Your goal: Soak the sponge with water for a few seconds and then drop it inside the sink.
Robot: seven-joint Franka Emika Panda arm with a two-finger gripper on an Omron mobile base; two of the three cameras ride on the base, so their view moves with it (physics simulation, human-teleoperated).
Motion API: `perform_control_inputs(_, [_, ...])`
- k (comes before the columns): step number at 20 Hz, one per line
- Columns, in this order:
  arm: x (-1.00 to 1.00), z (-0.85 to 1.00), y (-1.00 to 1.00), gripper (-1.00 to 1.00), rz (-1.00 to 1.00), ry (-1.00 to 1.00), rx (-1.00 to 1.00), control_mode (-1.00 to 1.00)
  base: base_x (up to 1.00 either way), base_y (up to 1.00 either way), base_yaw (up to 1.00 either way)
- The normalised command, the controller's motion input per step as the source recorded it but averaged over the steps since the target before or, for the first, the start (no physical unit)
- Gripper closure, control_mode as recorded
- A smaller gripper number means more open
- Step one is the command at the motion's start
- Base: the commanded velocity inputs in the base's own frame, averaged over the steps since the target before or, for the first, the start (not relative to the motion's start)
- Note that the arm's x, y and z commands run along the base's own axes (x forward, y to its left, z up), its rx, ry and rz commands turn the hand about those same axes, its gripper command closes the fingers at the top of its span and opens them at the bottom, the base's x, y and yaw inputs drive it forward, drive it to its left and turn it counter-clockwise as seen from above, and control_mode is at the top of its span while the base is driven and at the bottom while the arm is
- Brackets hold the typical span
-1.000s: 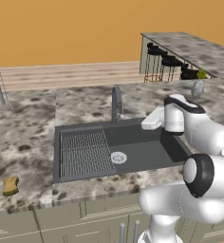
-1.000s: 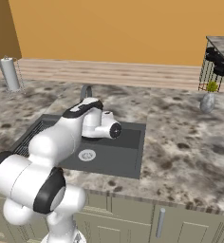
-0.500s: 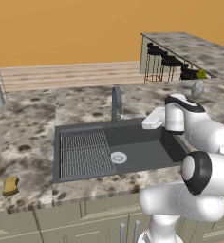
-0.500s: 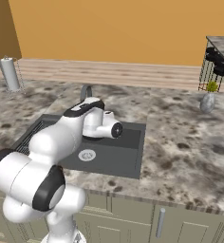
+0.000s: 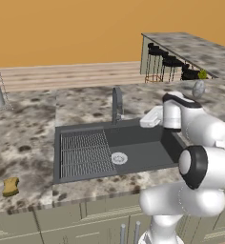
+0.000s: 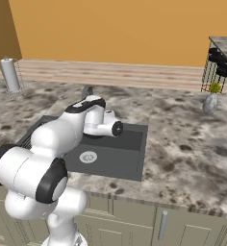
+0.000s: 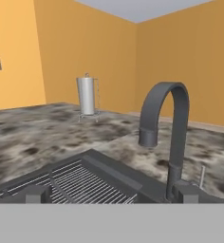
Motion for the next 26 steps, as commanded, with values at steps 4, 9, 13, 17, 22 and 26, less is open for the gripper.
perform_control_inputs(4, [0.15,-0.01,0.02,-1.00,0.00,0.00,0.00,-1.00,0.00,0.00,0.00])
perform_control_inputs(9, [0.23,-0.04,0.01,-1.00,0.00,0.00,0.00,-1.00,0.00,0.00,0.00])
perform_control_inputs(13, [0.25,-0.11,0.00,-1.00,0.00,0.00,0.00,-1.00,0.00,0.00,0.00])
perform_control_inputs(17, [0.22,-0.11,0.00,-1.00,0.00,0.00,0.00,-1.00,0.00,0.00,0.00])
perform_control_inputs(22, [0.15,-0.17,0.00,-1.00,0.00,0.00,0.00,-1.00,0.00,0.00,0.00])
perform_control_inputs(26, [0.09,-0.20,0.00,-1.00,0.00,0.00,0.00,-1.00,0.00,0.00,0.00])
